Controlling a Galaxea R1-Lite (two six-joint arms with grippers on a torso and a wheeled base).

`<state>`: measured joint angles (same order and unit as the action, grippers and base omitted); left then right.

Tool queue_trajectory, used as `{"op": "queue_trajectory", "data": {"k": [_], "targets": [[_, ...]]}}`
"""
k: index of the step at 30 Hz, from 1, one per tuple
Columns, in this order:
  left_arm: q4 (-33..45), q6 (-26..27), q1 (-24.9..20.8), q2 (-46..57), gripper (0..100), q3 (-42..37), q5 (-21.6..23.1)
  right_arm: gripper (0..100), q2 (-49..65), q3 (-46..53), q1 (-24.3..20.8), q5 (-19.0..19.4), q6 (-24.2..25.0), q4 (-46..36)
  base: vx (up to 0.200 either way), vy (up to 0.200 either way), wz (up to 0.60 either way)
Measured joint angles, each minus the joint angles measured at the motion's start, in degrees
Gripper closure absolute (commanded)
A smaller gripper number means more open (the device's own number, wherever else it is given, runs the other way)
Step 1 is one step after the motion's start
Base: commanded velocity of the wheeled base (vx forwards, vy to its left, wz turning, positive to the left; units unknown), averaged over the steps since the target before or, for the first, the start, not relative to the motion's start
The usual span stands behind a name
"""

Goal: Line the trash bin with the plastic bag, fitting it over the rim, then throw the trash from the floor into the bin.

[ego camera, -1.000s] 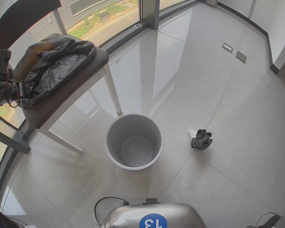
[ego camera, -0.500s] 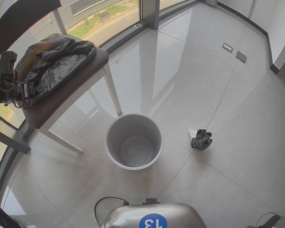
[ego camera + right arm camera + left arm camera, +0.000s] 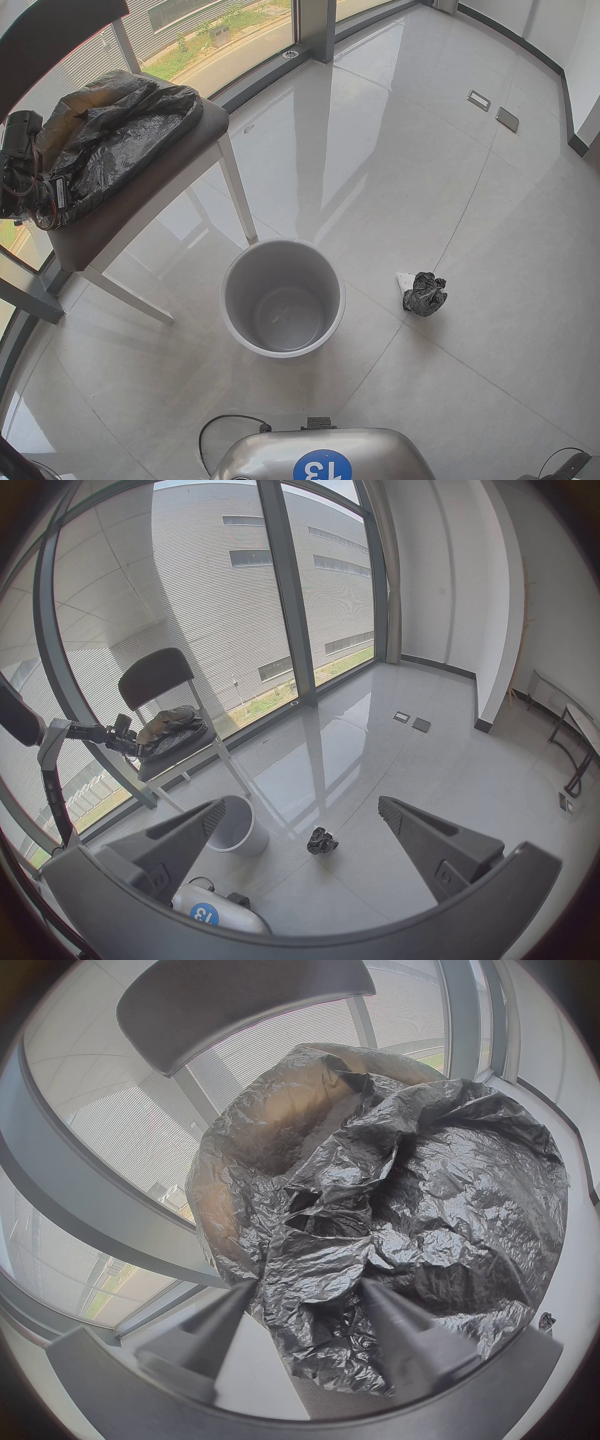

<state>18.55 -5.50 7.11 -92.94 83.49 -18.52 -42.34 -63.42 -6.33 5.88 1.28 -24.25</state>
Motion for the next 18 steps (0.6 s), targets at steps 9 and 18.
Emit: {"op": "queue_trajectory", "data": {"k": [9, 18], "targets": [[0.00, -0.22, 0.44, -0.94, 100, 0.22, 0.00, 0, -0.02, 0.02, 0.00, 0.00, -1.06, -0.09, 0.000, 0.000, 0.00], [-0.38, -0.41, -1.60, 0.79, 100, 1.43, 0.34, 0, -1.71, -0.37, 0.00, 0.00, -1.07, -0.02, 0.000, 0.000, 0.00]]}}
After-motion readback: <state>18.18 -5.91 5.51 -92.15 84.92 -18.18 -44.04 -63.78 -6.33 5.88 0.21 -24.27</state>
